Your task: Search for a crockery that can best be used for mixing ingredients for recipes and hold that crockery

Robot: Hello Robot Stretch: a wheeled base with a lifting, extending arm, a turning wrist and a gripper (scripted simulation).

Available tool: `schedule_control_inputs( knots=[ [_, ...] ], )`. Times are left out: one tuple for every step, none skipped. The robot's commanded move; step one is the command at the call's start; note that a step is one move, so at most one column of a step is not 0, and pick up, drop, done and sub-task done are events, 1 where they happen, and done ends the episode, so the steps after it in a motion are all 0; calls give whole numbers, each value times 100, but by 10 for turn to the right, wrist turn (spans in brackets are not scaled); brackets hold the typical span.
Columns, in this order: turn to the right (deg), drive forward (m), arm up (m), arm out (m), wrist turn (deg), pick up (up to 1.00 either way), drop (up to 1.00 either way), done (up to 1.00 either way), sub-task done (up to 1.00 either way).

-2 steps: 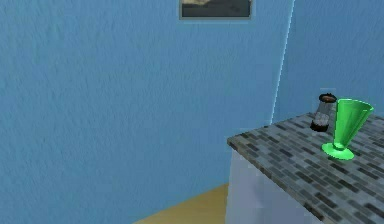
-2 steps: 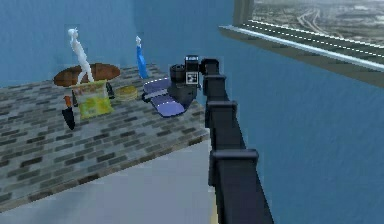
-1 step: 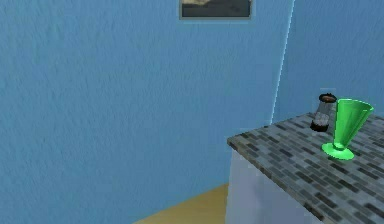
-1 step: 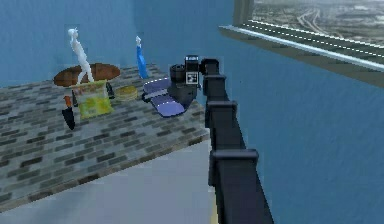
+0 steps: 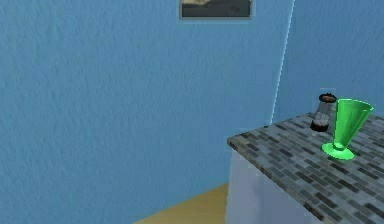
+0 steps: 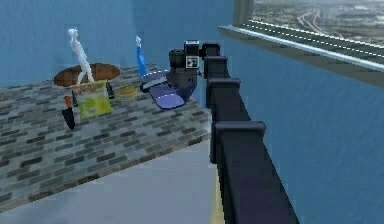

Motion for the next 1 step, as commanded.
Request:
schedule_control_inputs(
  knots=[
    [0,0,0,0,0,0,0,100,0]
  ],
)
